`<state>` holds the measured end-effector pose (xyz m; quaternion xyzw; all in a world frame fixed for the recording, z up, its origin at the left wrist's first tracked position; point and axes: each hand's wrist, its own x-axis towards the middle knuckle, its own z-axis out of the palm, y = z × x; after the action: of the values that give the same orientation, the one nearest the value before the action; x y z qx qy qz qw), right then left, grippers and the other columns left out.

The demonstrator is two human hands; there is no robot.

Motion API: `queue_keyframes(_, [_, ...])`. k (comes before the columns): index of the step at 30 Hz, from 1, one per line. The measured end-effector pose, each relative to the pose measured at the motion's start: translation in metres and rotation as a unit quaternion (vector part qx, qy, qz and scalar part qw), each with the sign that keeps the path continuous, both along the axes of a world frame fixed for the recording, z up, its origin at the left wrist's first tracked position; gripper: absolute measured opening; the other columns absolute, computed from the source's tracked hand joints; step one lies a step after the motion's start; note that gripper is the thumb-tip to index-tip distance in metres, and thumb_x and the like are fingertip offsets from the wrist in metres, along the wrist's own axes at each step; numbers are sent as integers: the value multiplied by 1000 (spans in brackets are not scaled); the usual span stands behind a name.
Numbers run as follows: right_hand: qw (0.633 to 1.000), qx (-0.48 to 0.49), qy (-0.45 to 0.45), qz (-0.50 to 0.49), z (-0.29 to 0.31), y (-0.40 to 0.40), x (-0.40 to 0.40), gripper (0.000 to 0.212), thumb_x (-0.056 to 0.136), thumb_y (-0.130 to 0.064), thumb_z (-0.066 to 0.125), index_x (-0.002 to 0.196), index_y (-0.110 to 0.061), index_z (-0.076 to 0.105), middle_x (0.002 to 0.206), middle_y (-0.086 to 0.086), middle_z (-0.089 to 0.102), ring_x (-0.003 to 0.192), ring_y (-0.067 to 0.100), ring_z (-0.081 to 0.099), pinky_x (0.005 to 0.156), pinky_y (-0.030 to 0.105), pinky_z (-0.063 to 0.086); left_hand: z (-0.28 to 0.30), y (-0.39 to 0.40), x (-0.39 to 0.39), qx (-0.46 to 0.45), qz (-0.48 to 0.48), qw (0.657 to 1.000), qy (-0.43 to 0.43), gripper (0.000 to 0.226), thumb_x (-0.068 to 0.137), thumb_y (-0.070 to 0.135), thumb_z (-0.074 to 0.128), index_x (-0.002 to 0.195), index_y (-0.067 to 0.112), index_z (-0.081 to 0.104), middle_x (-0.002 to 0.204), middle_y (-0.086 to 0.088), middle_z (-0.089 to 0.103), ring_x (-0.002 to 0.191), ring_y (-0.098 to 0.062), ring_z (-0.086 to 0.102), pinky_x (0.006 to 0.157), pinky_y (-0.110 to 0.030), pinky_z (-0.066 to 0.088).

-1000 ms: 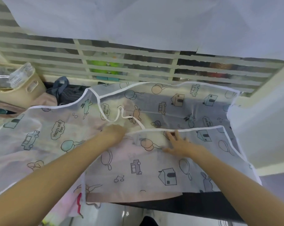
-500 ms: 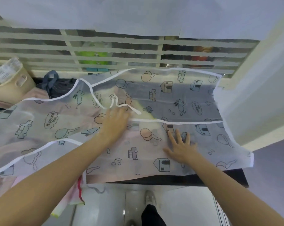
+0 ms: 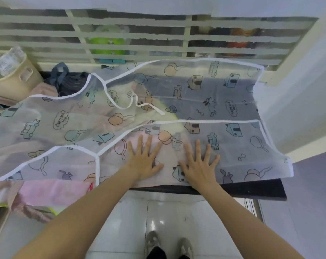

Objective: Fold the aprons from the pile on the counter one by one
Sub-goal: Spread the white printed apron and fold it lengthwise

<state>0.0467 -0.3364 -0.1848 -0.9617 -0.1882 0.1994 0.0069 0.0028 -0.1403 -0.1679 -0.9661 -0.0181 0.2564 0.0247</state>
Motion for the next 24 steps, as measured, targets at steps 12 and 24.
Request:
queue_keyframes(12, [987, -8, 151, 53, 40, -89, 41, 86, 86, -71, 35, 150, -35, -11, 155, -3, -27, 142, 33, -24, 112, 63, -2, 29, -10, 0, -25, -5, 997, 75, 115, 55, 95, -2, 146, 27, -23, 151, -9, -32, 140, -30, -27, 112, -55, -8])
queue_keyframes(24, [970, -116, 98, 188, 53, -100, 40, 110, 72, -37, 79, 151, -26, 2, 158, 5, -4, 129, 33, 42, 99, 44, 45, 30, -16, -30, -23, -57, 990, 126, 115, 72, 79, 46, 148, 21, -19, 152, -7, -30, 142, -23, -25, 116, -50, -6])
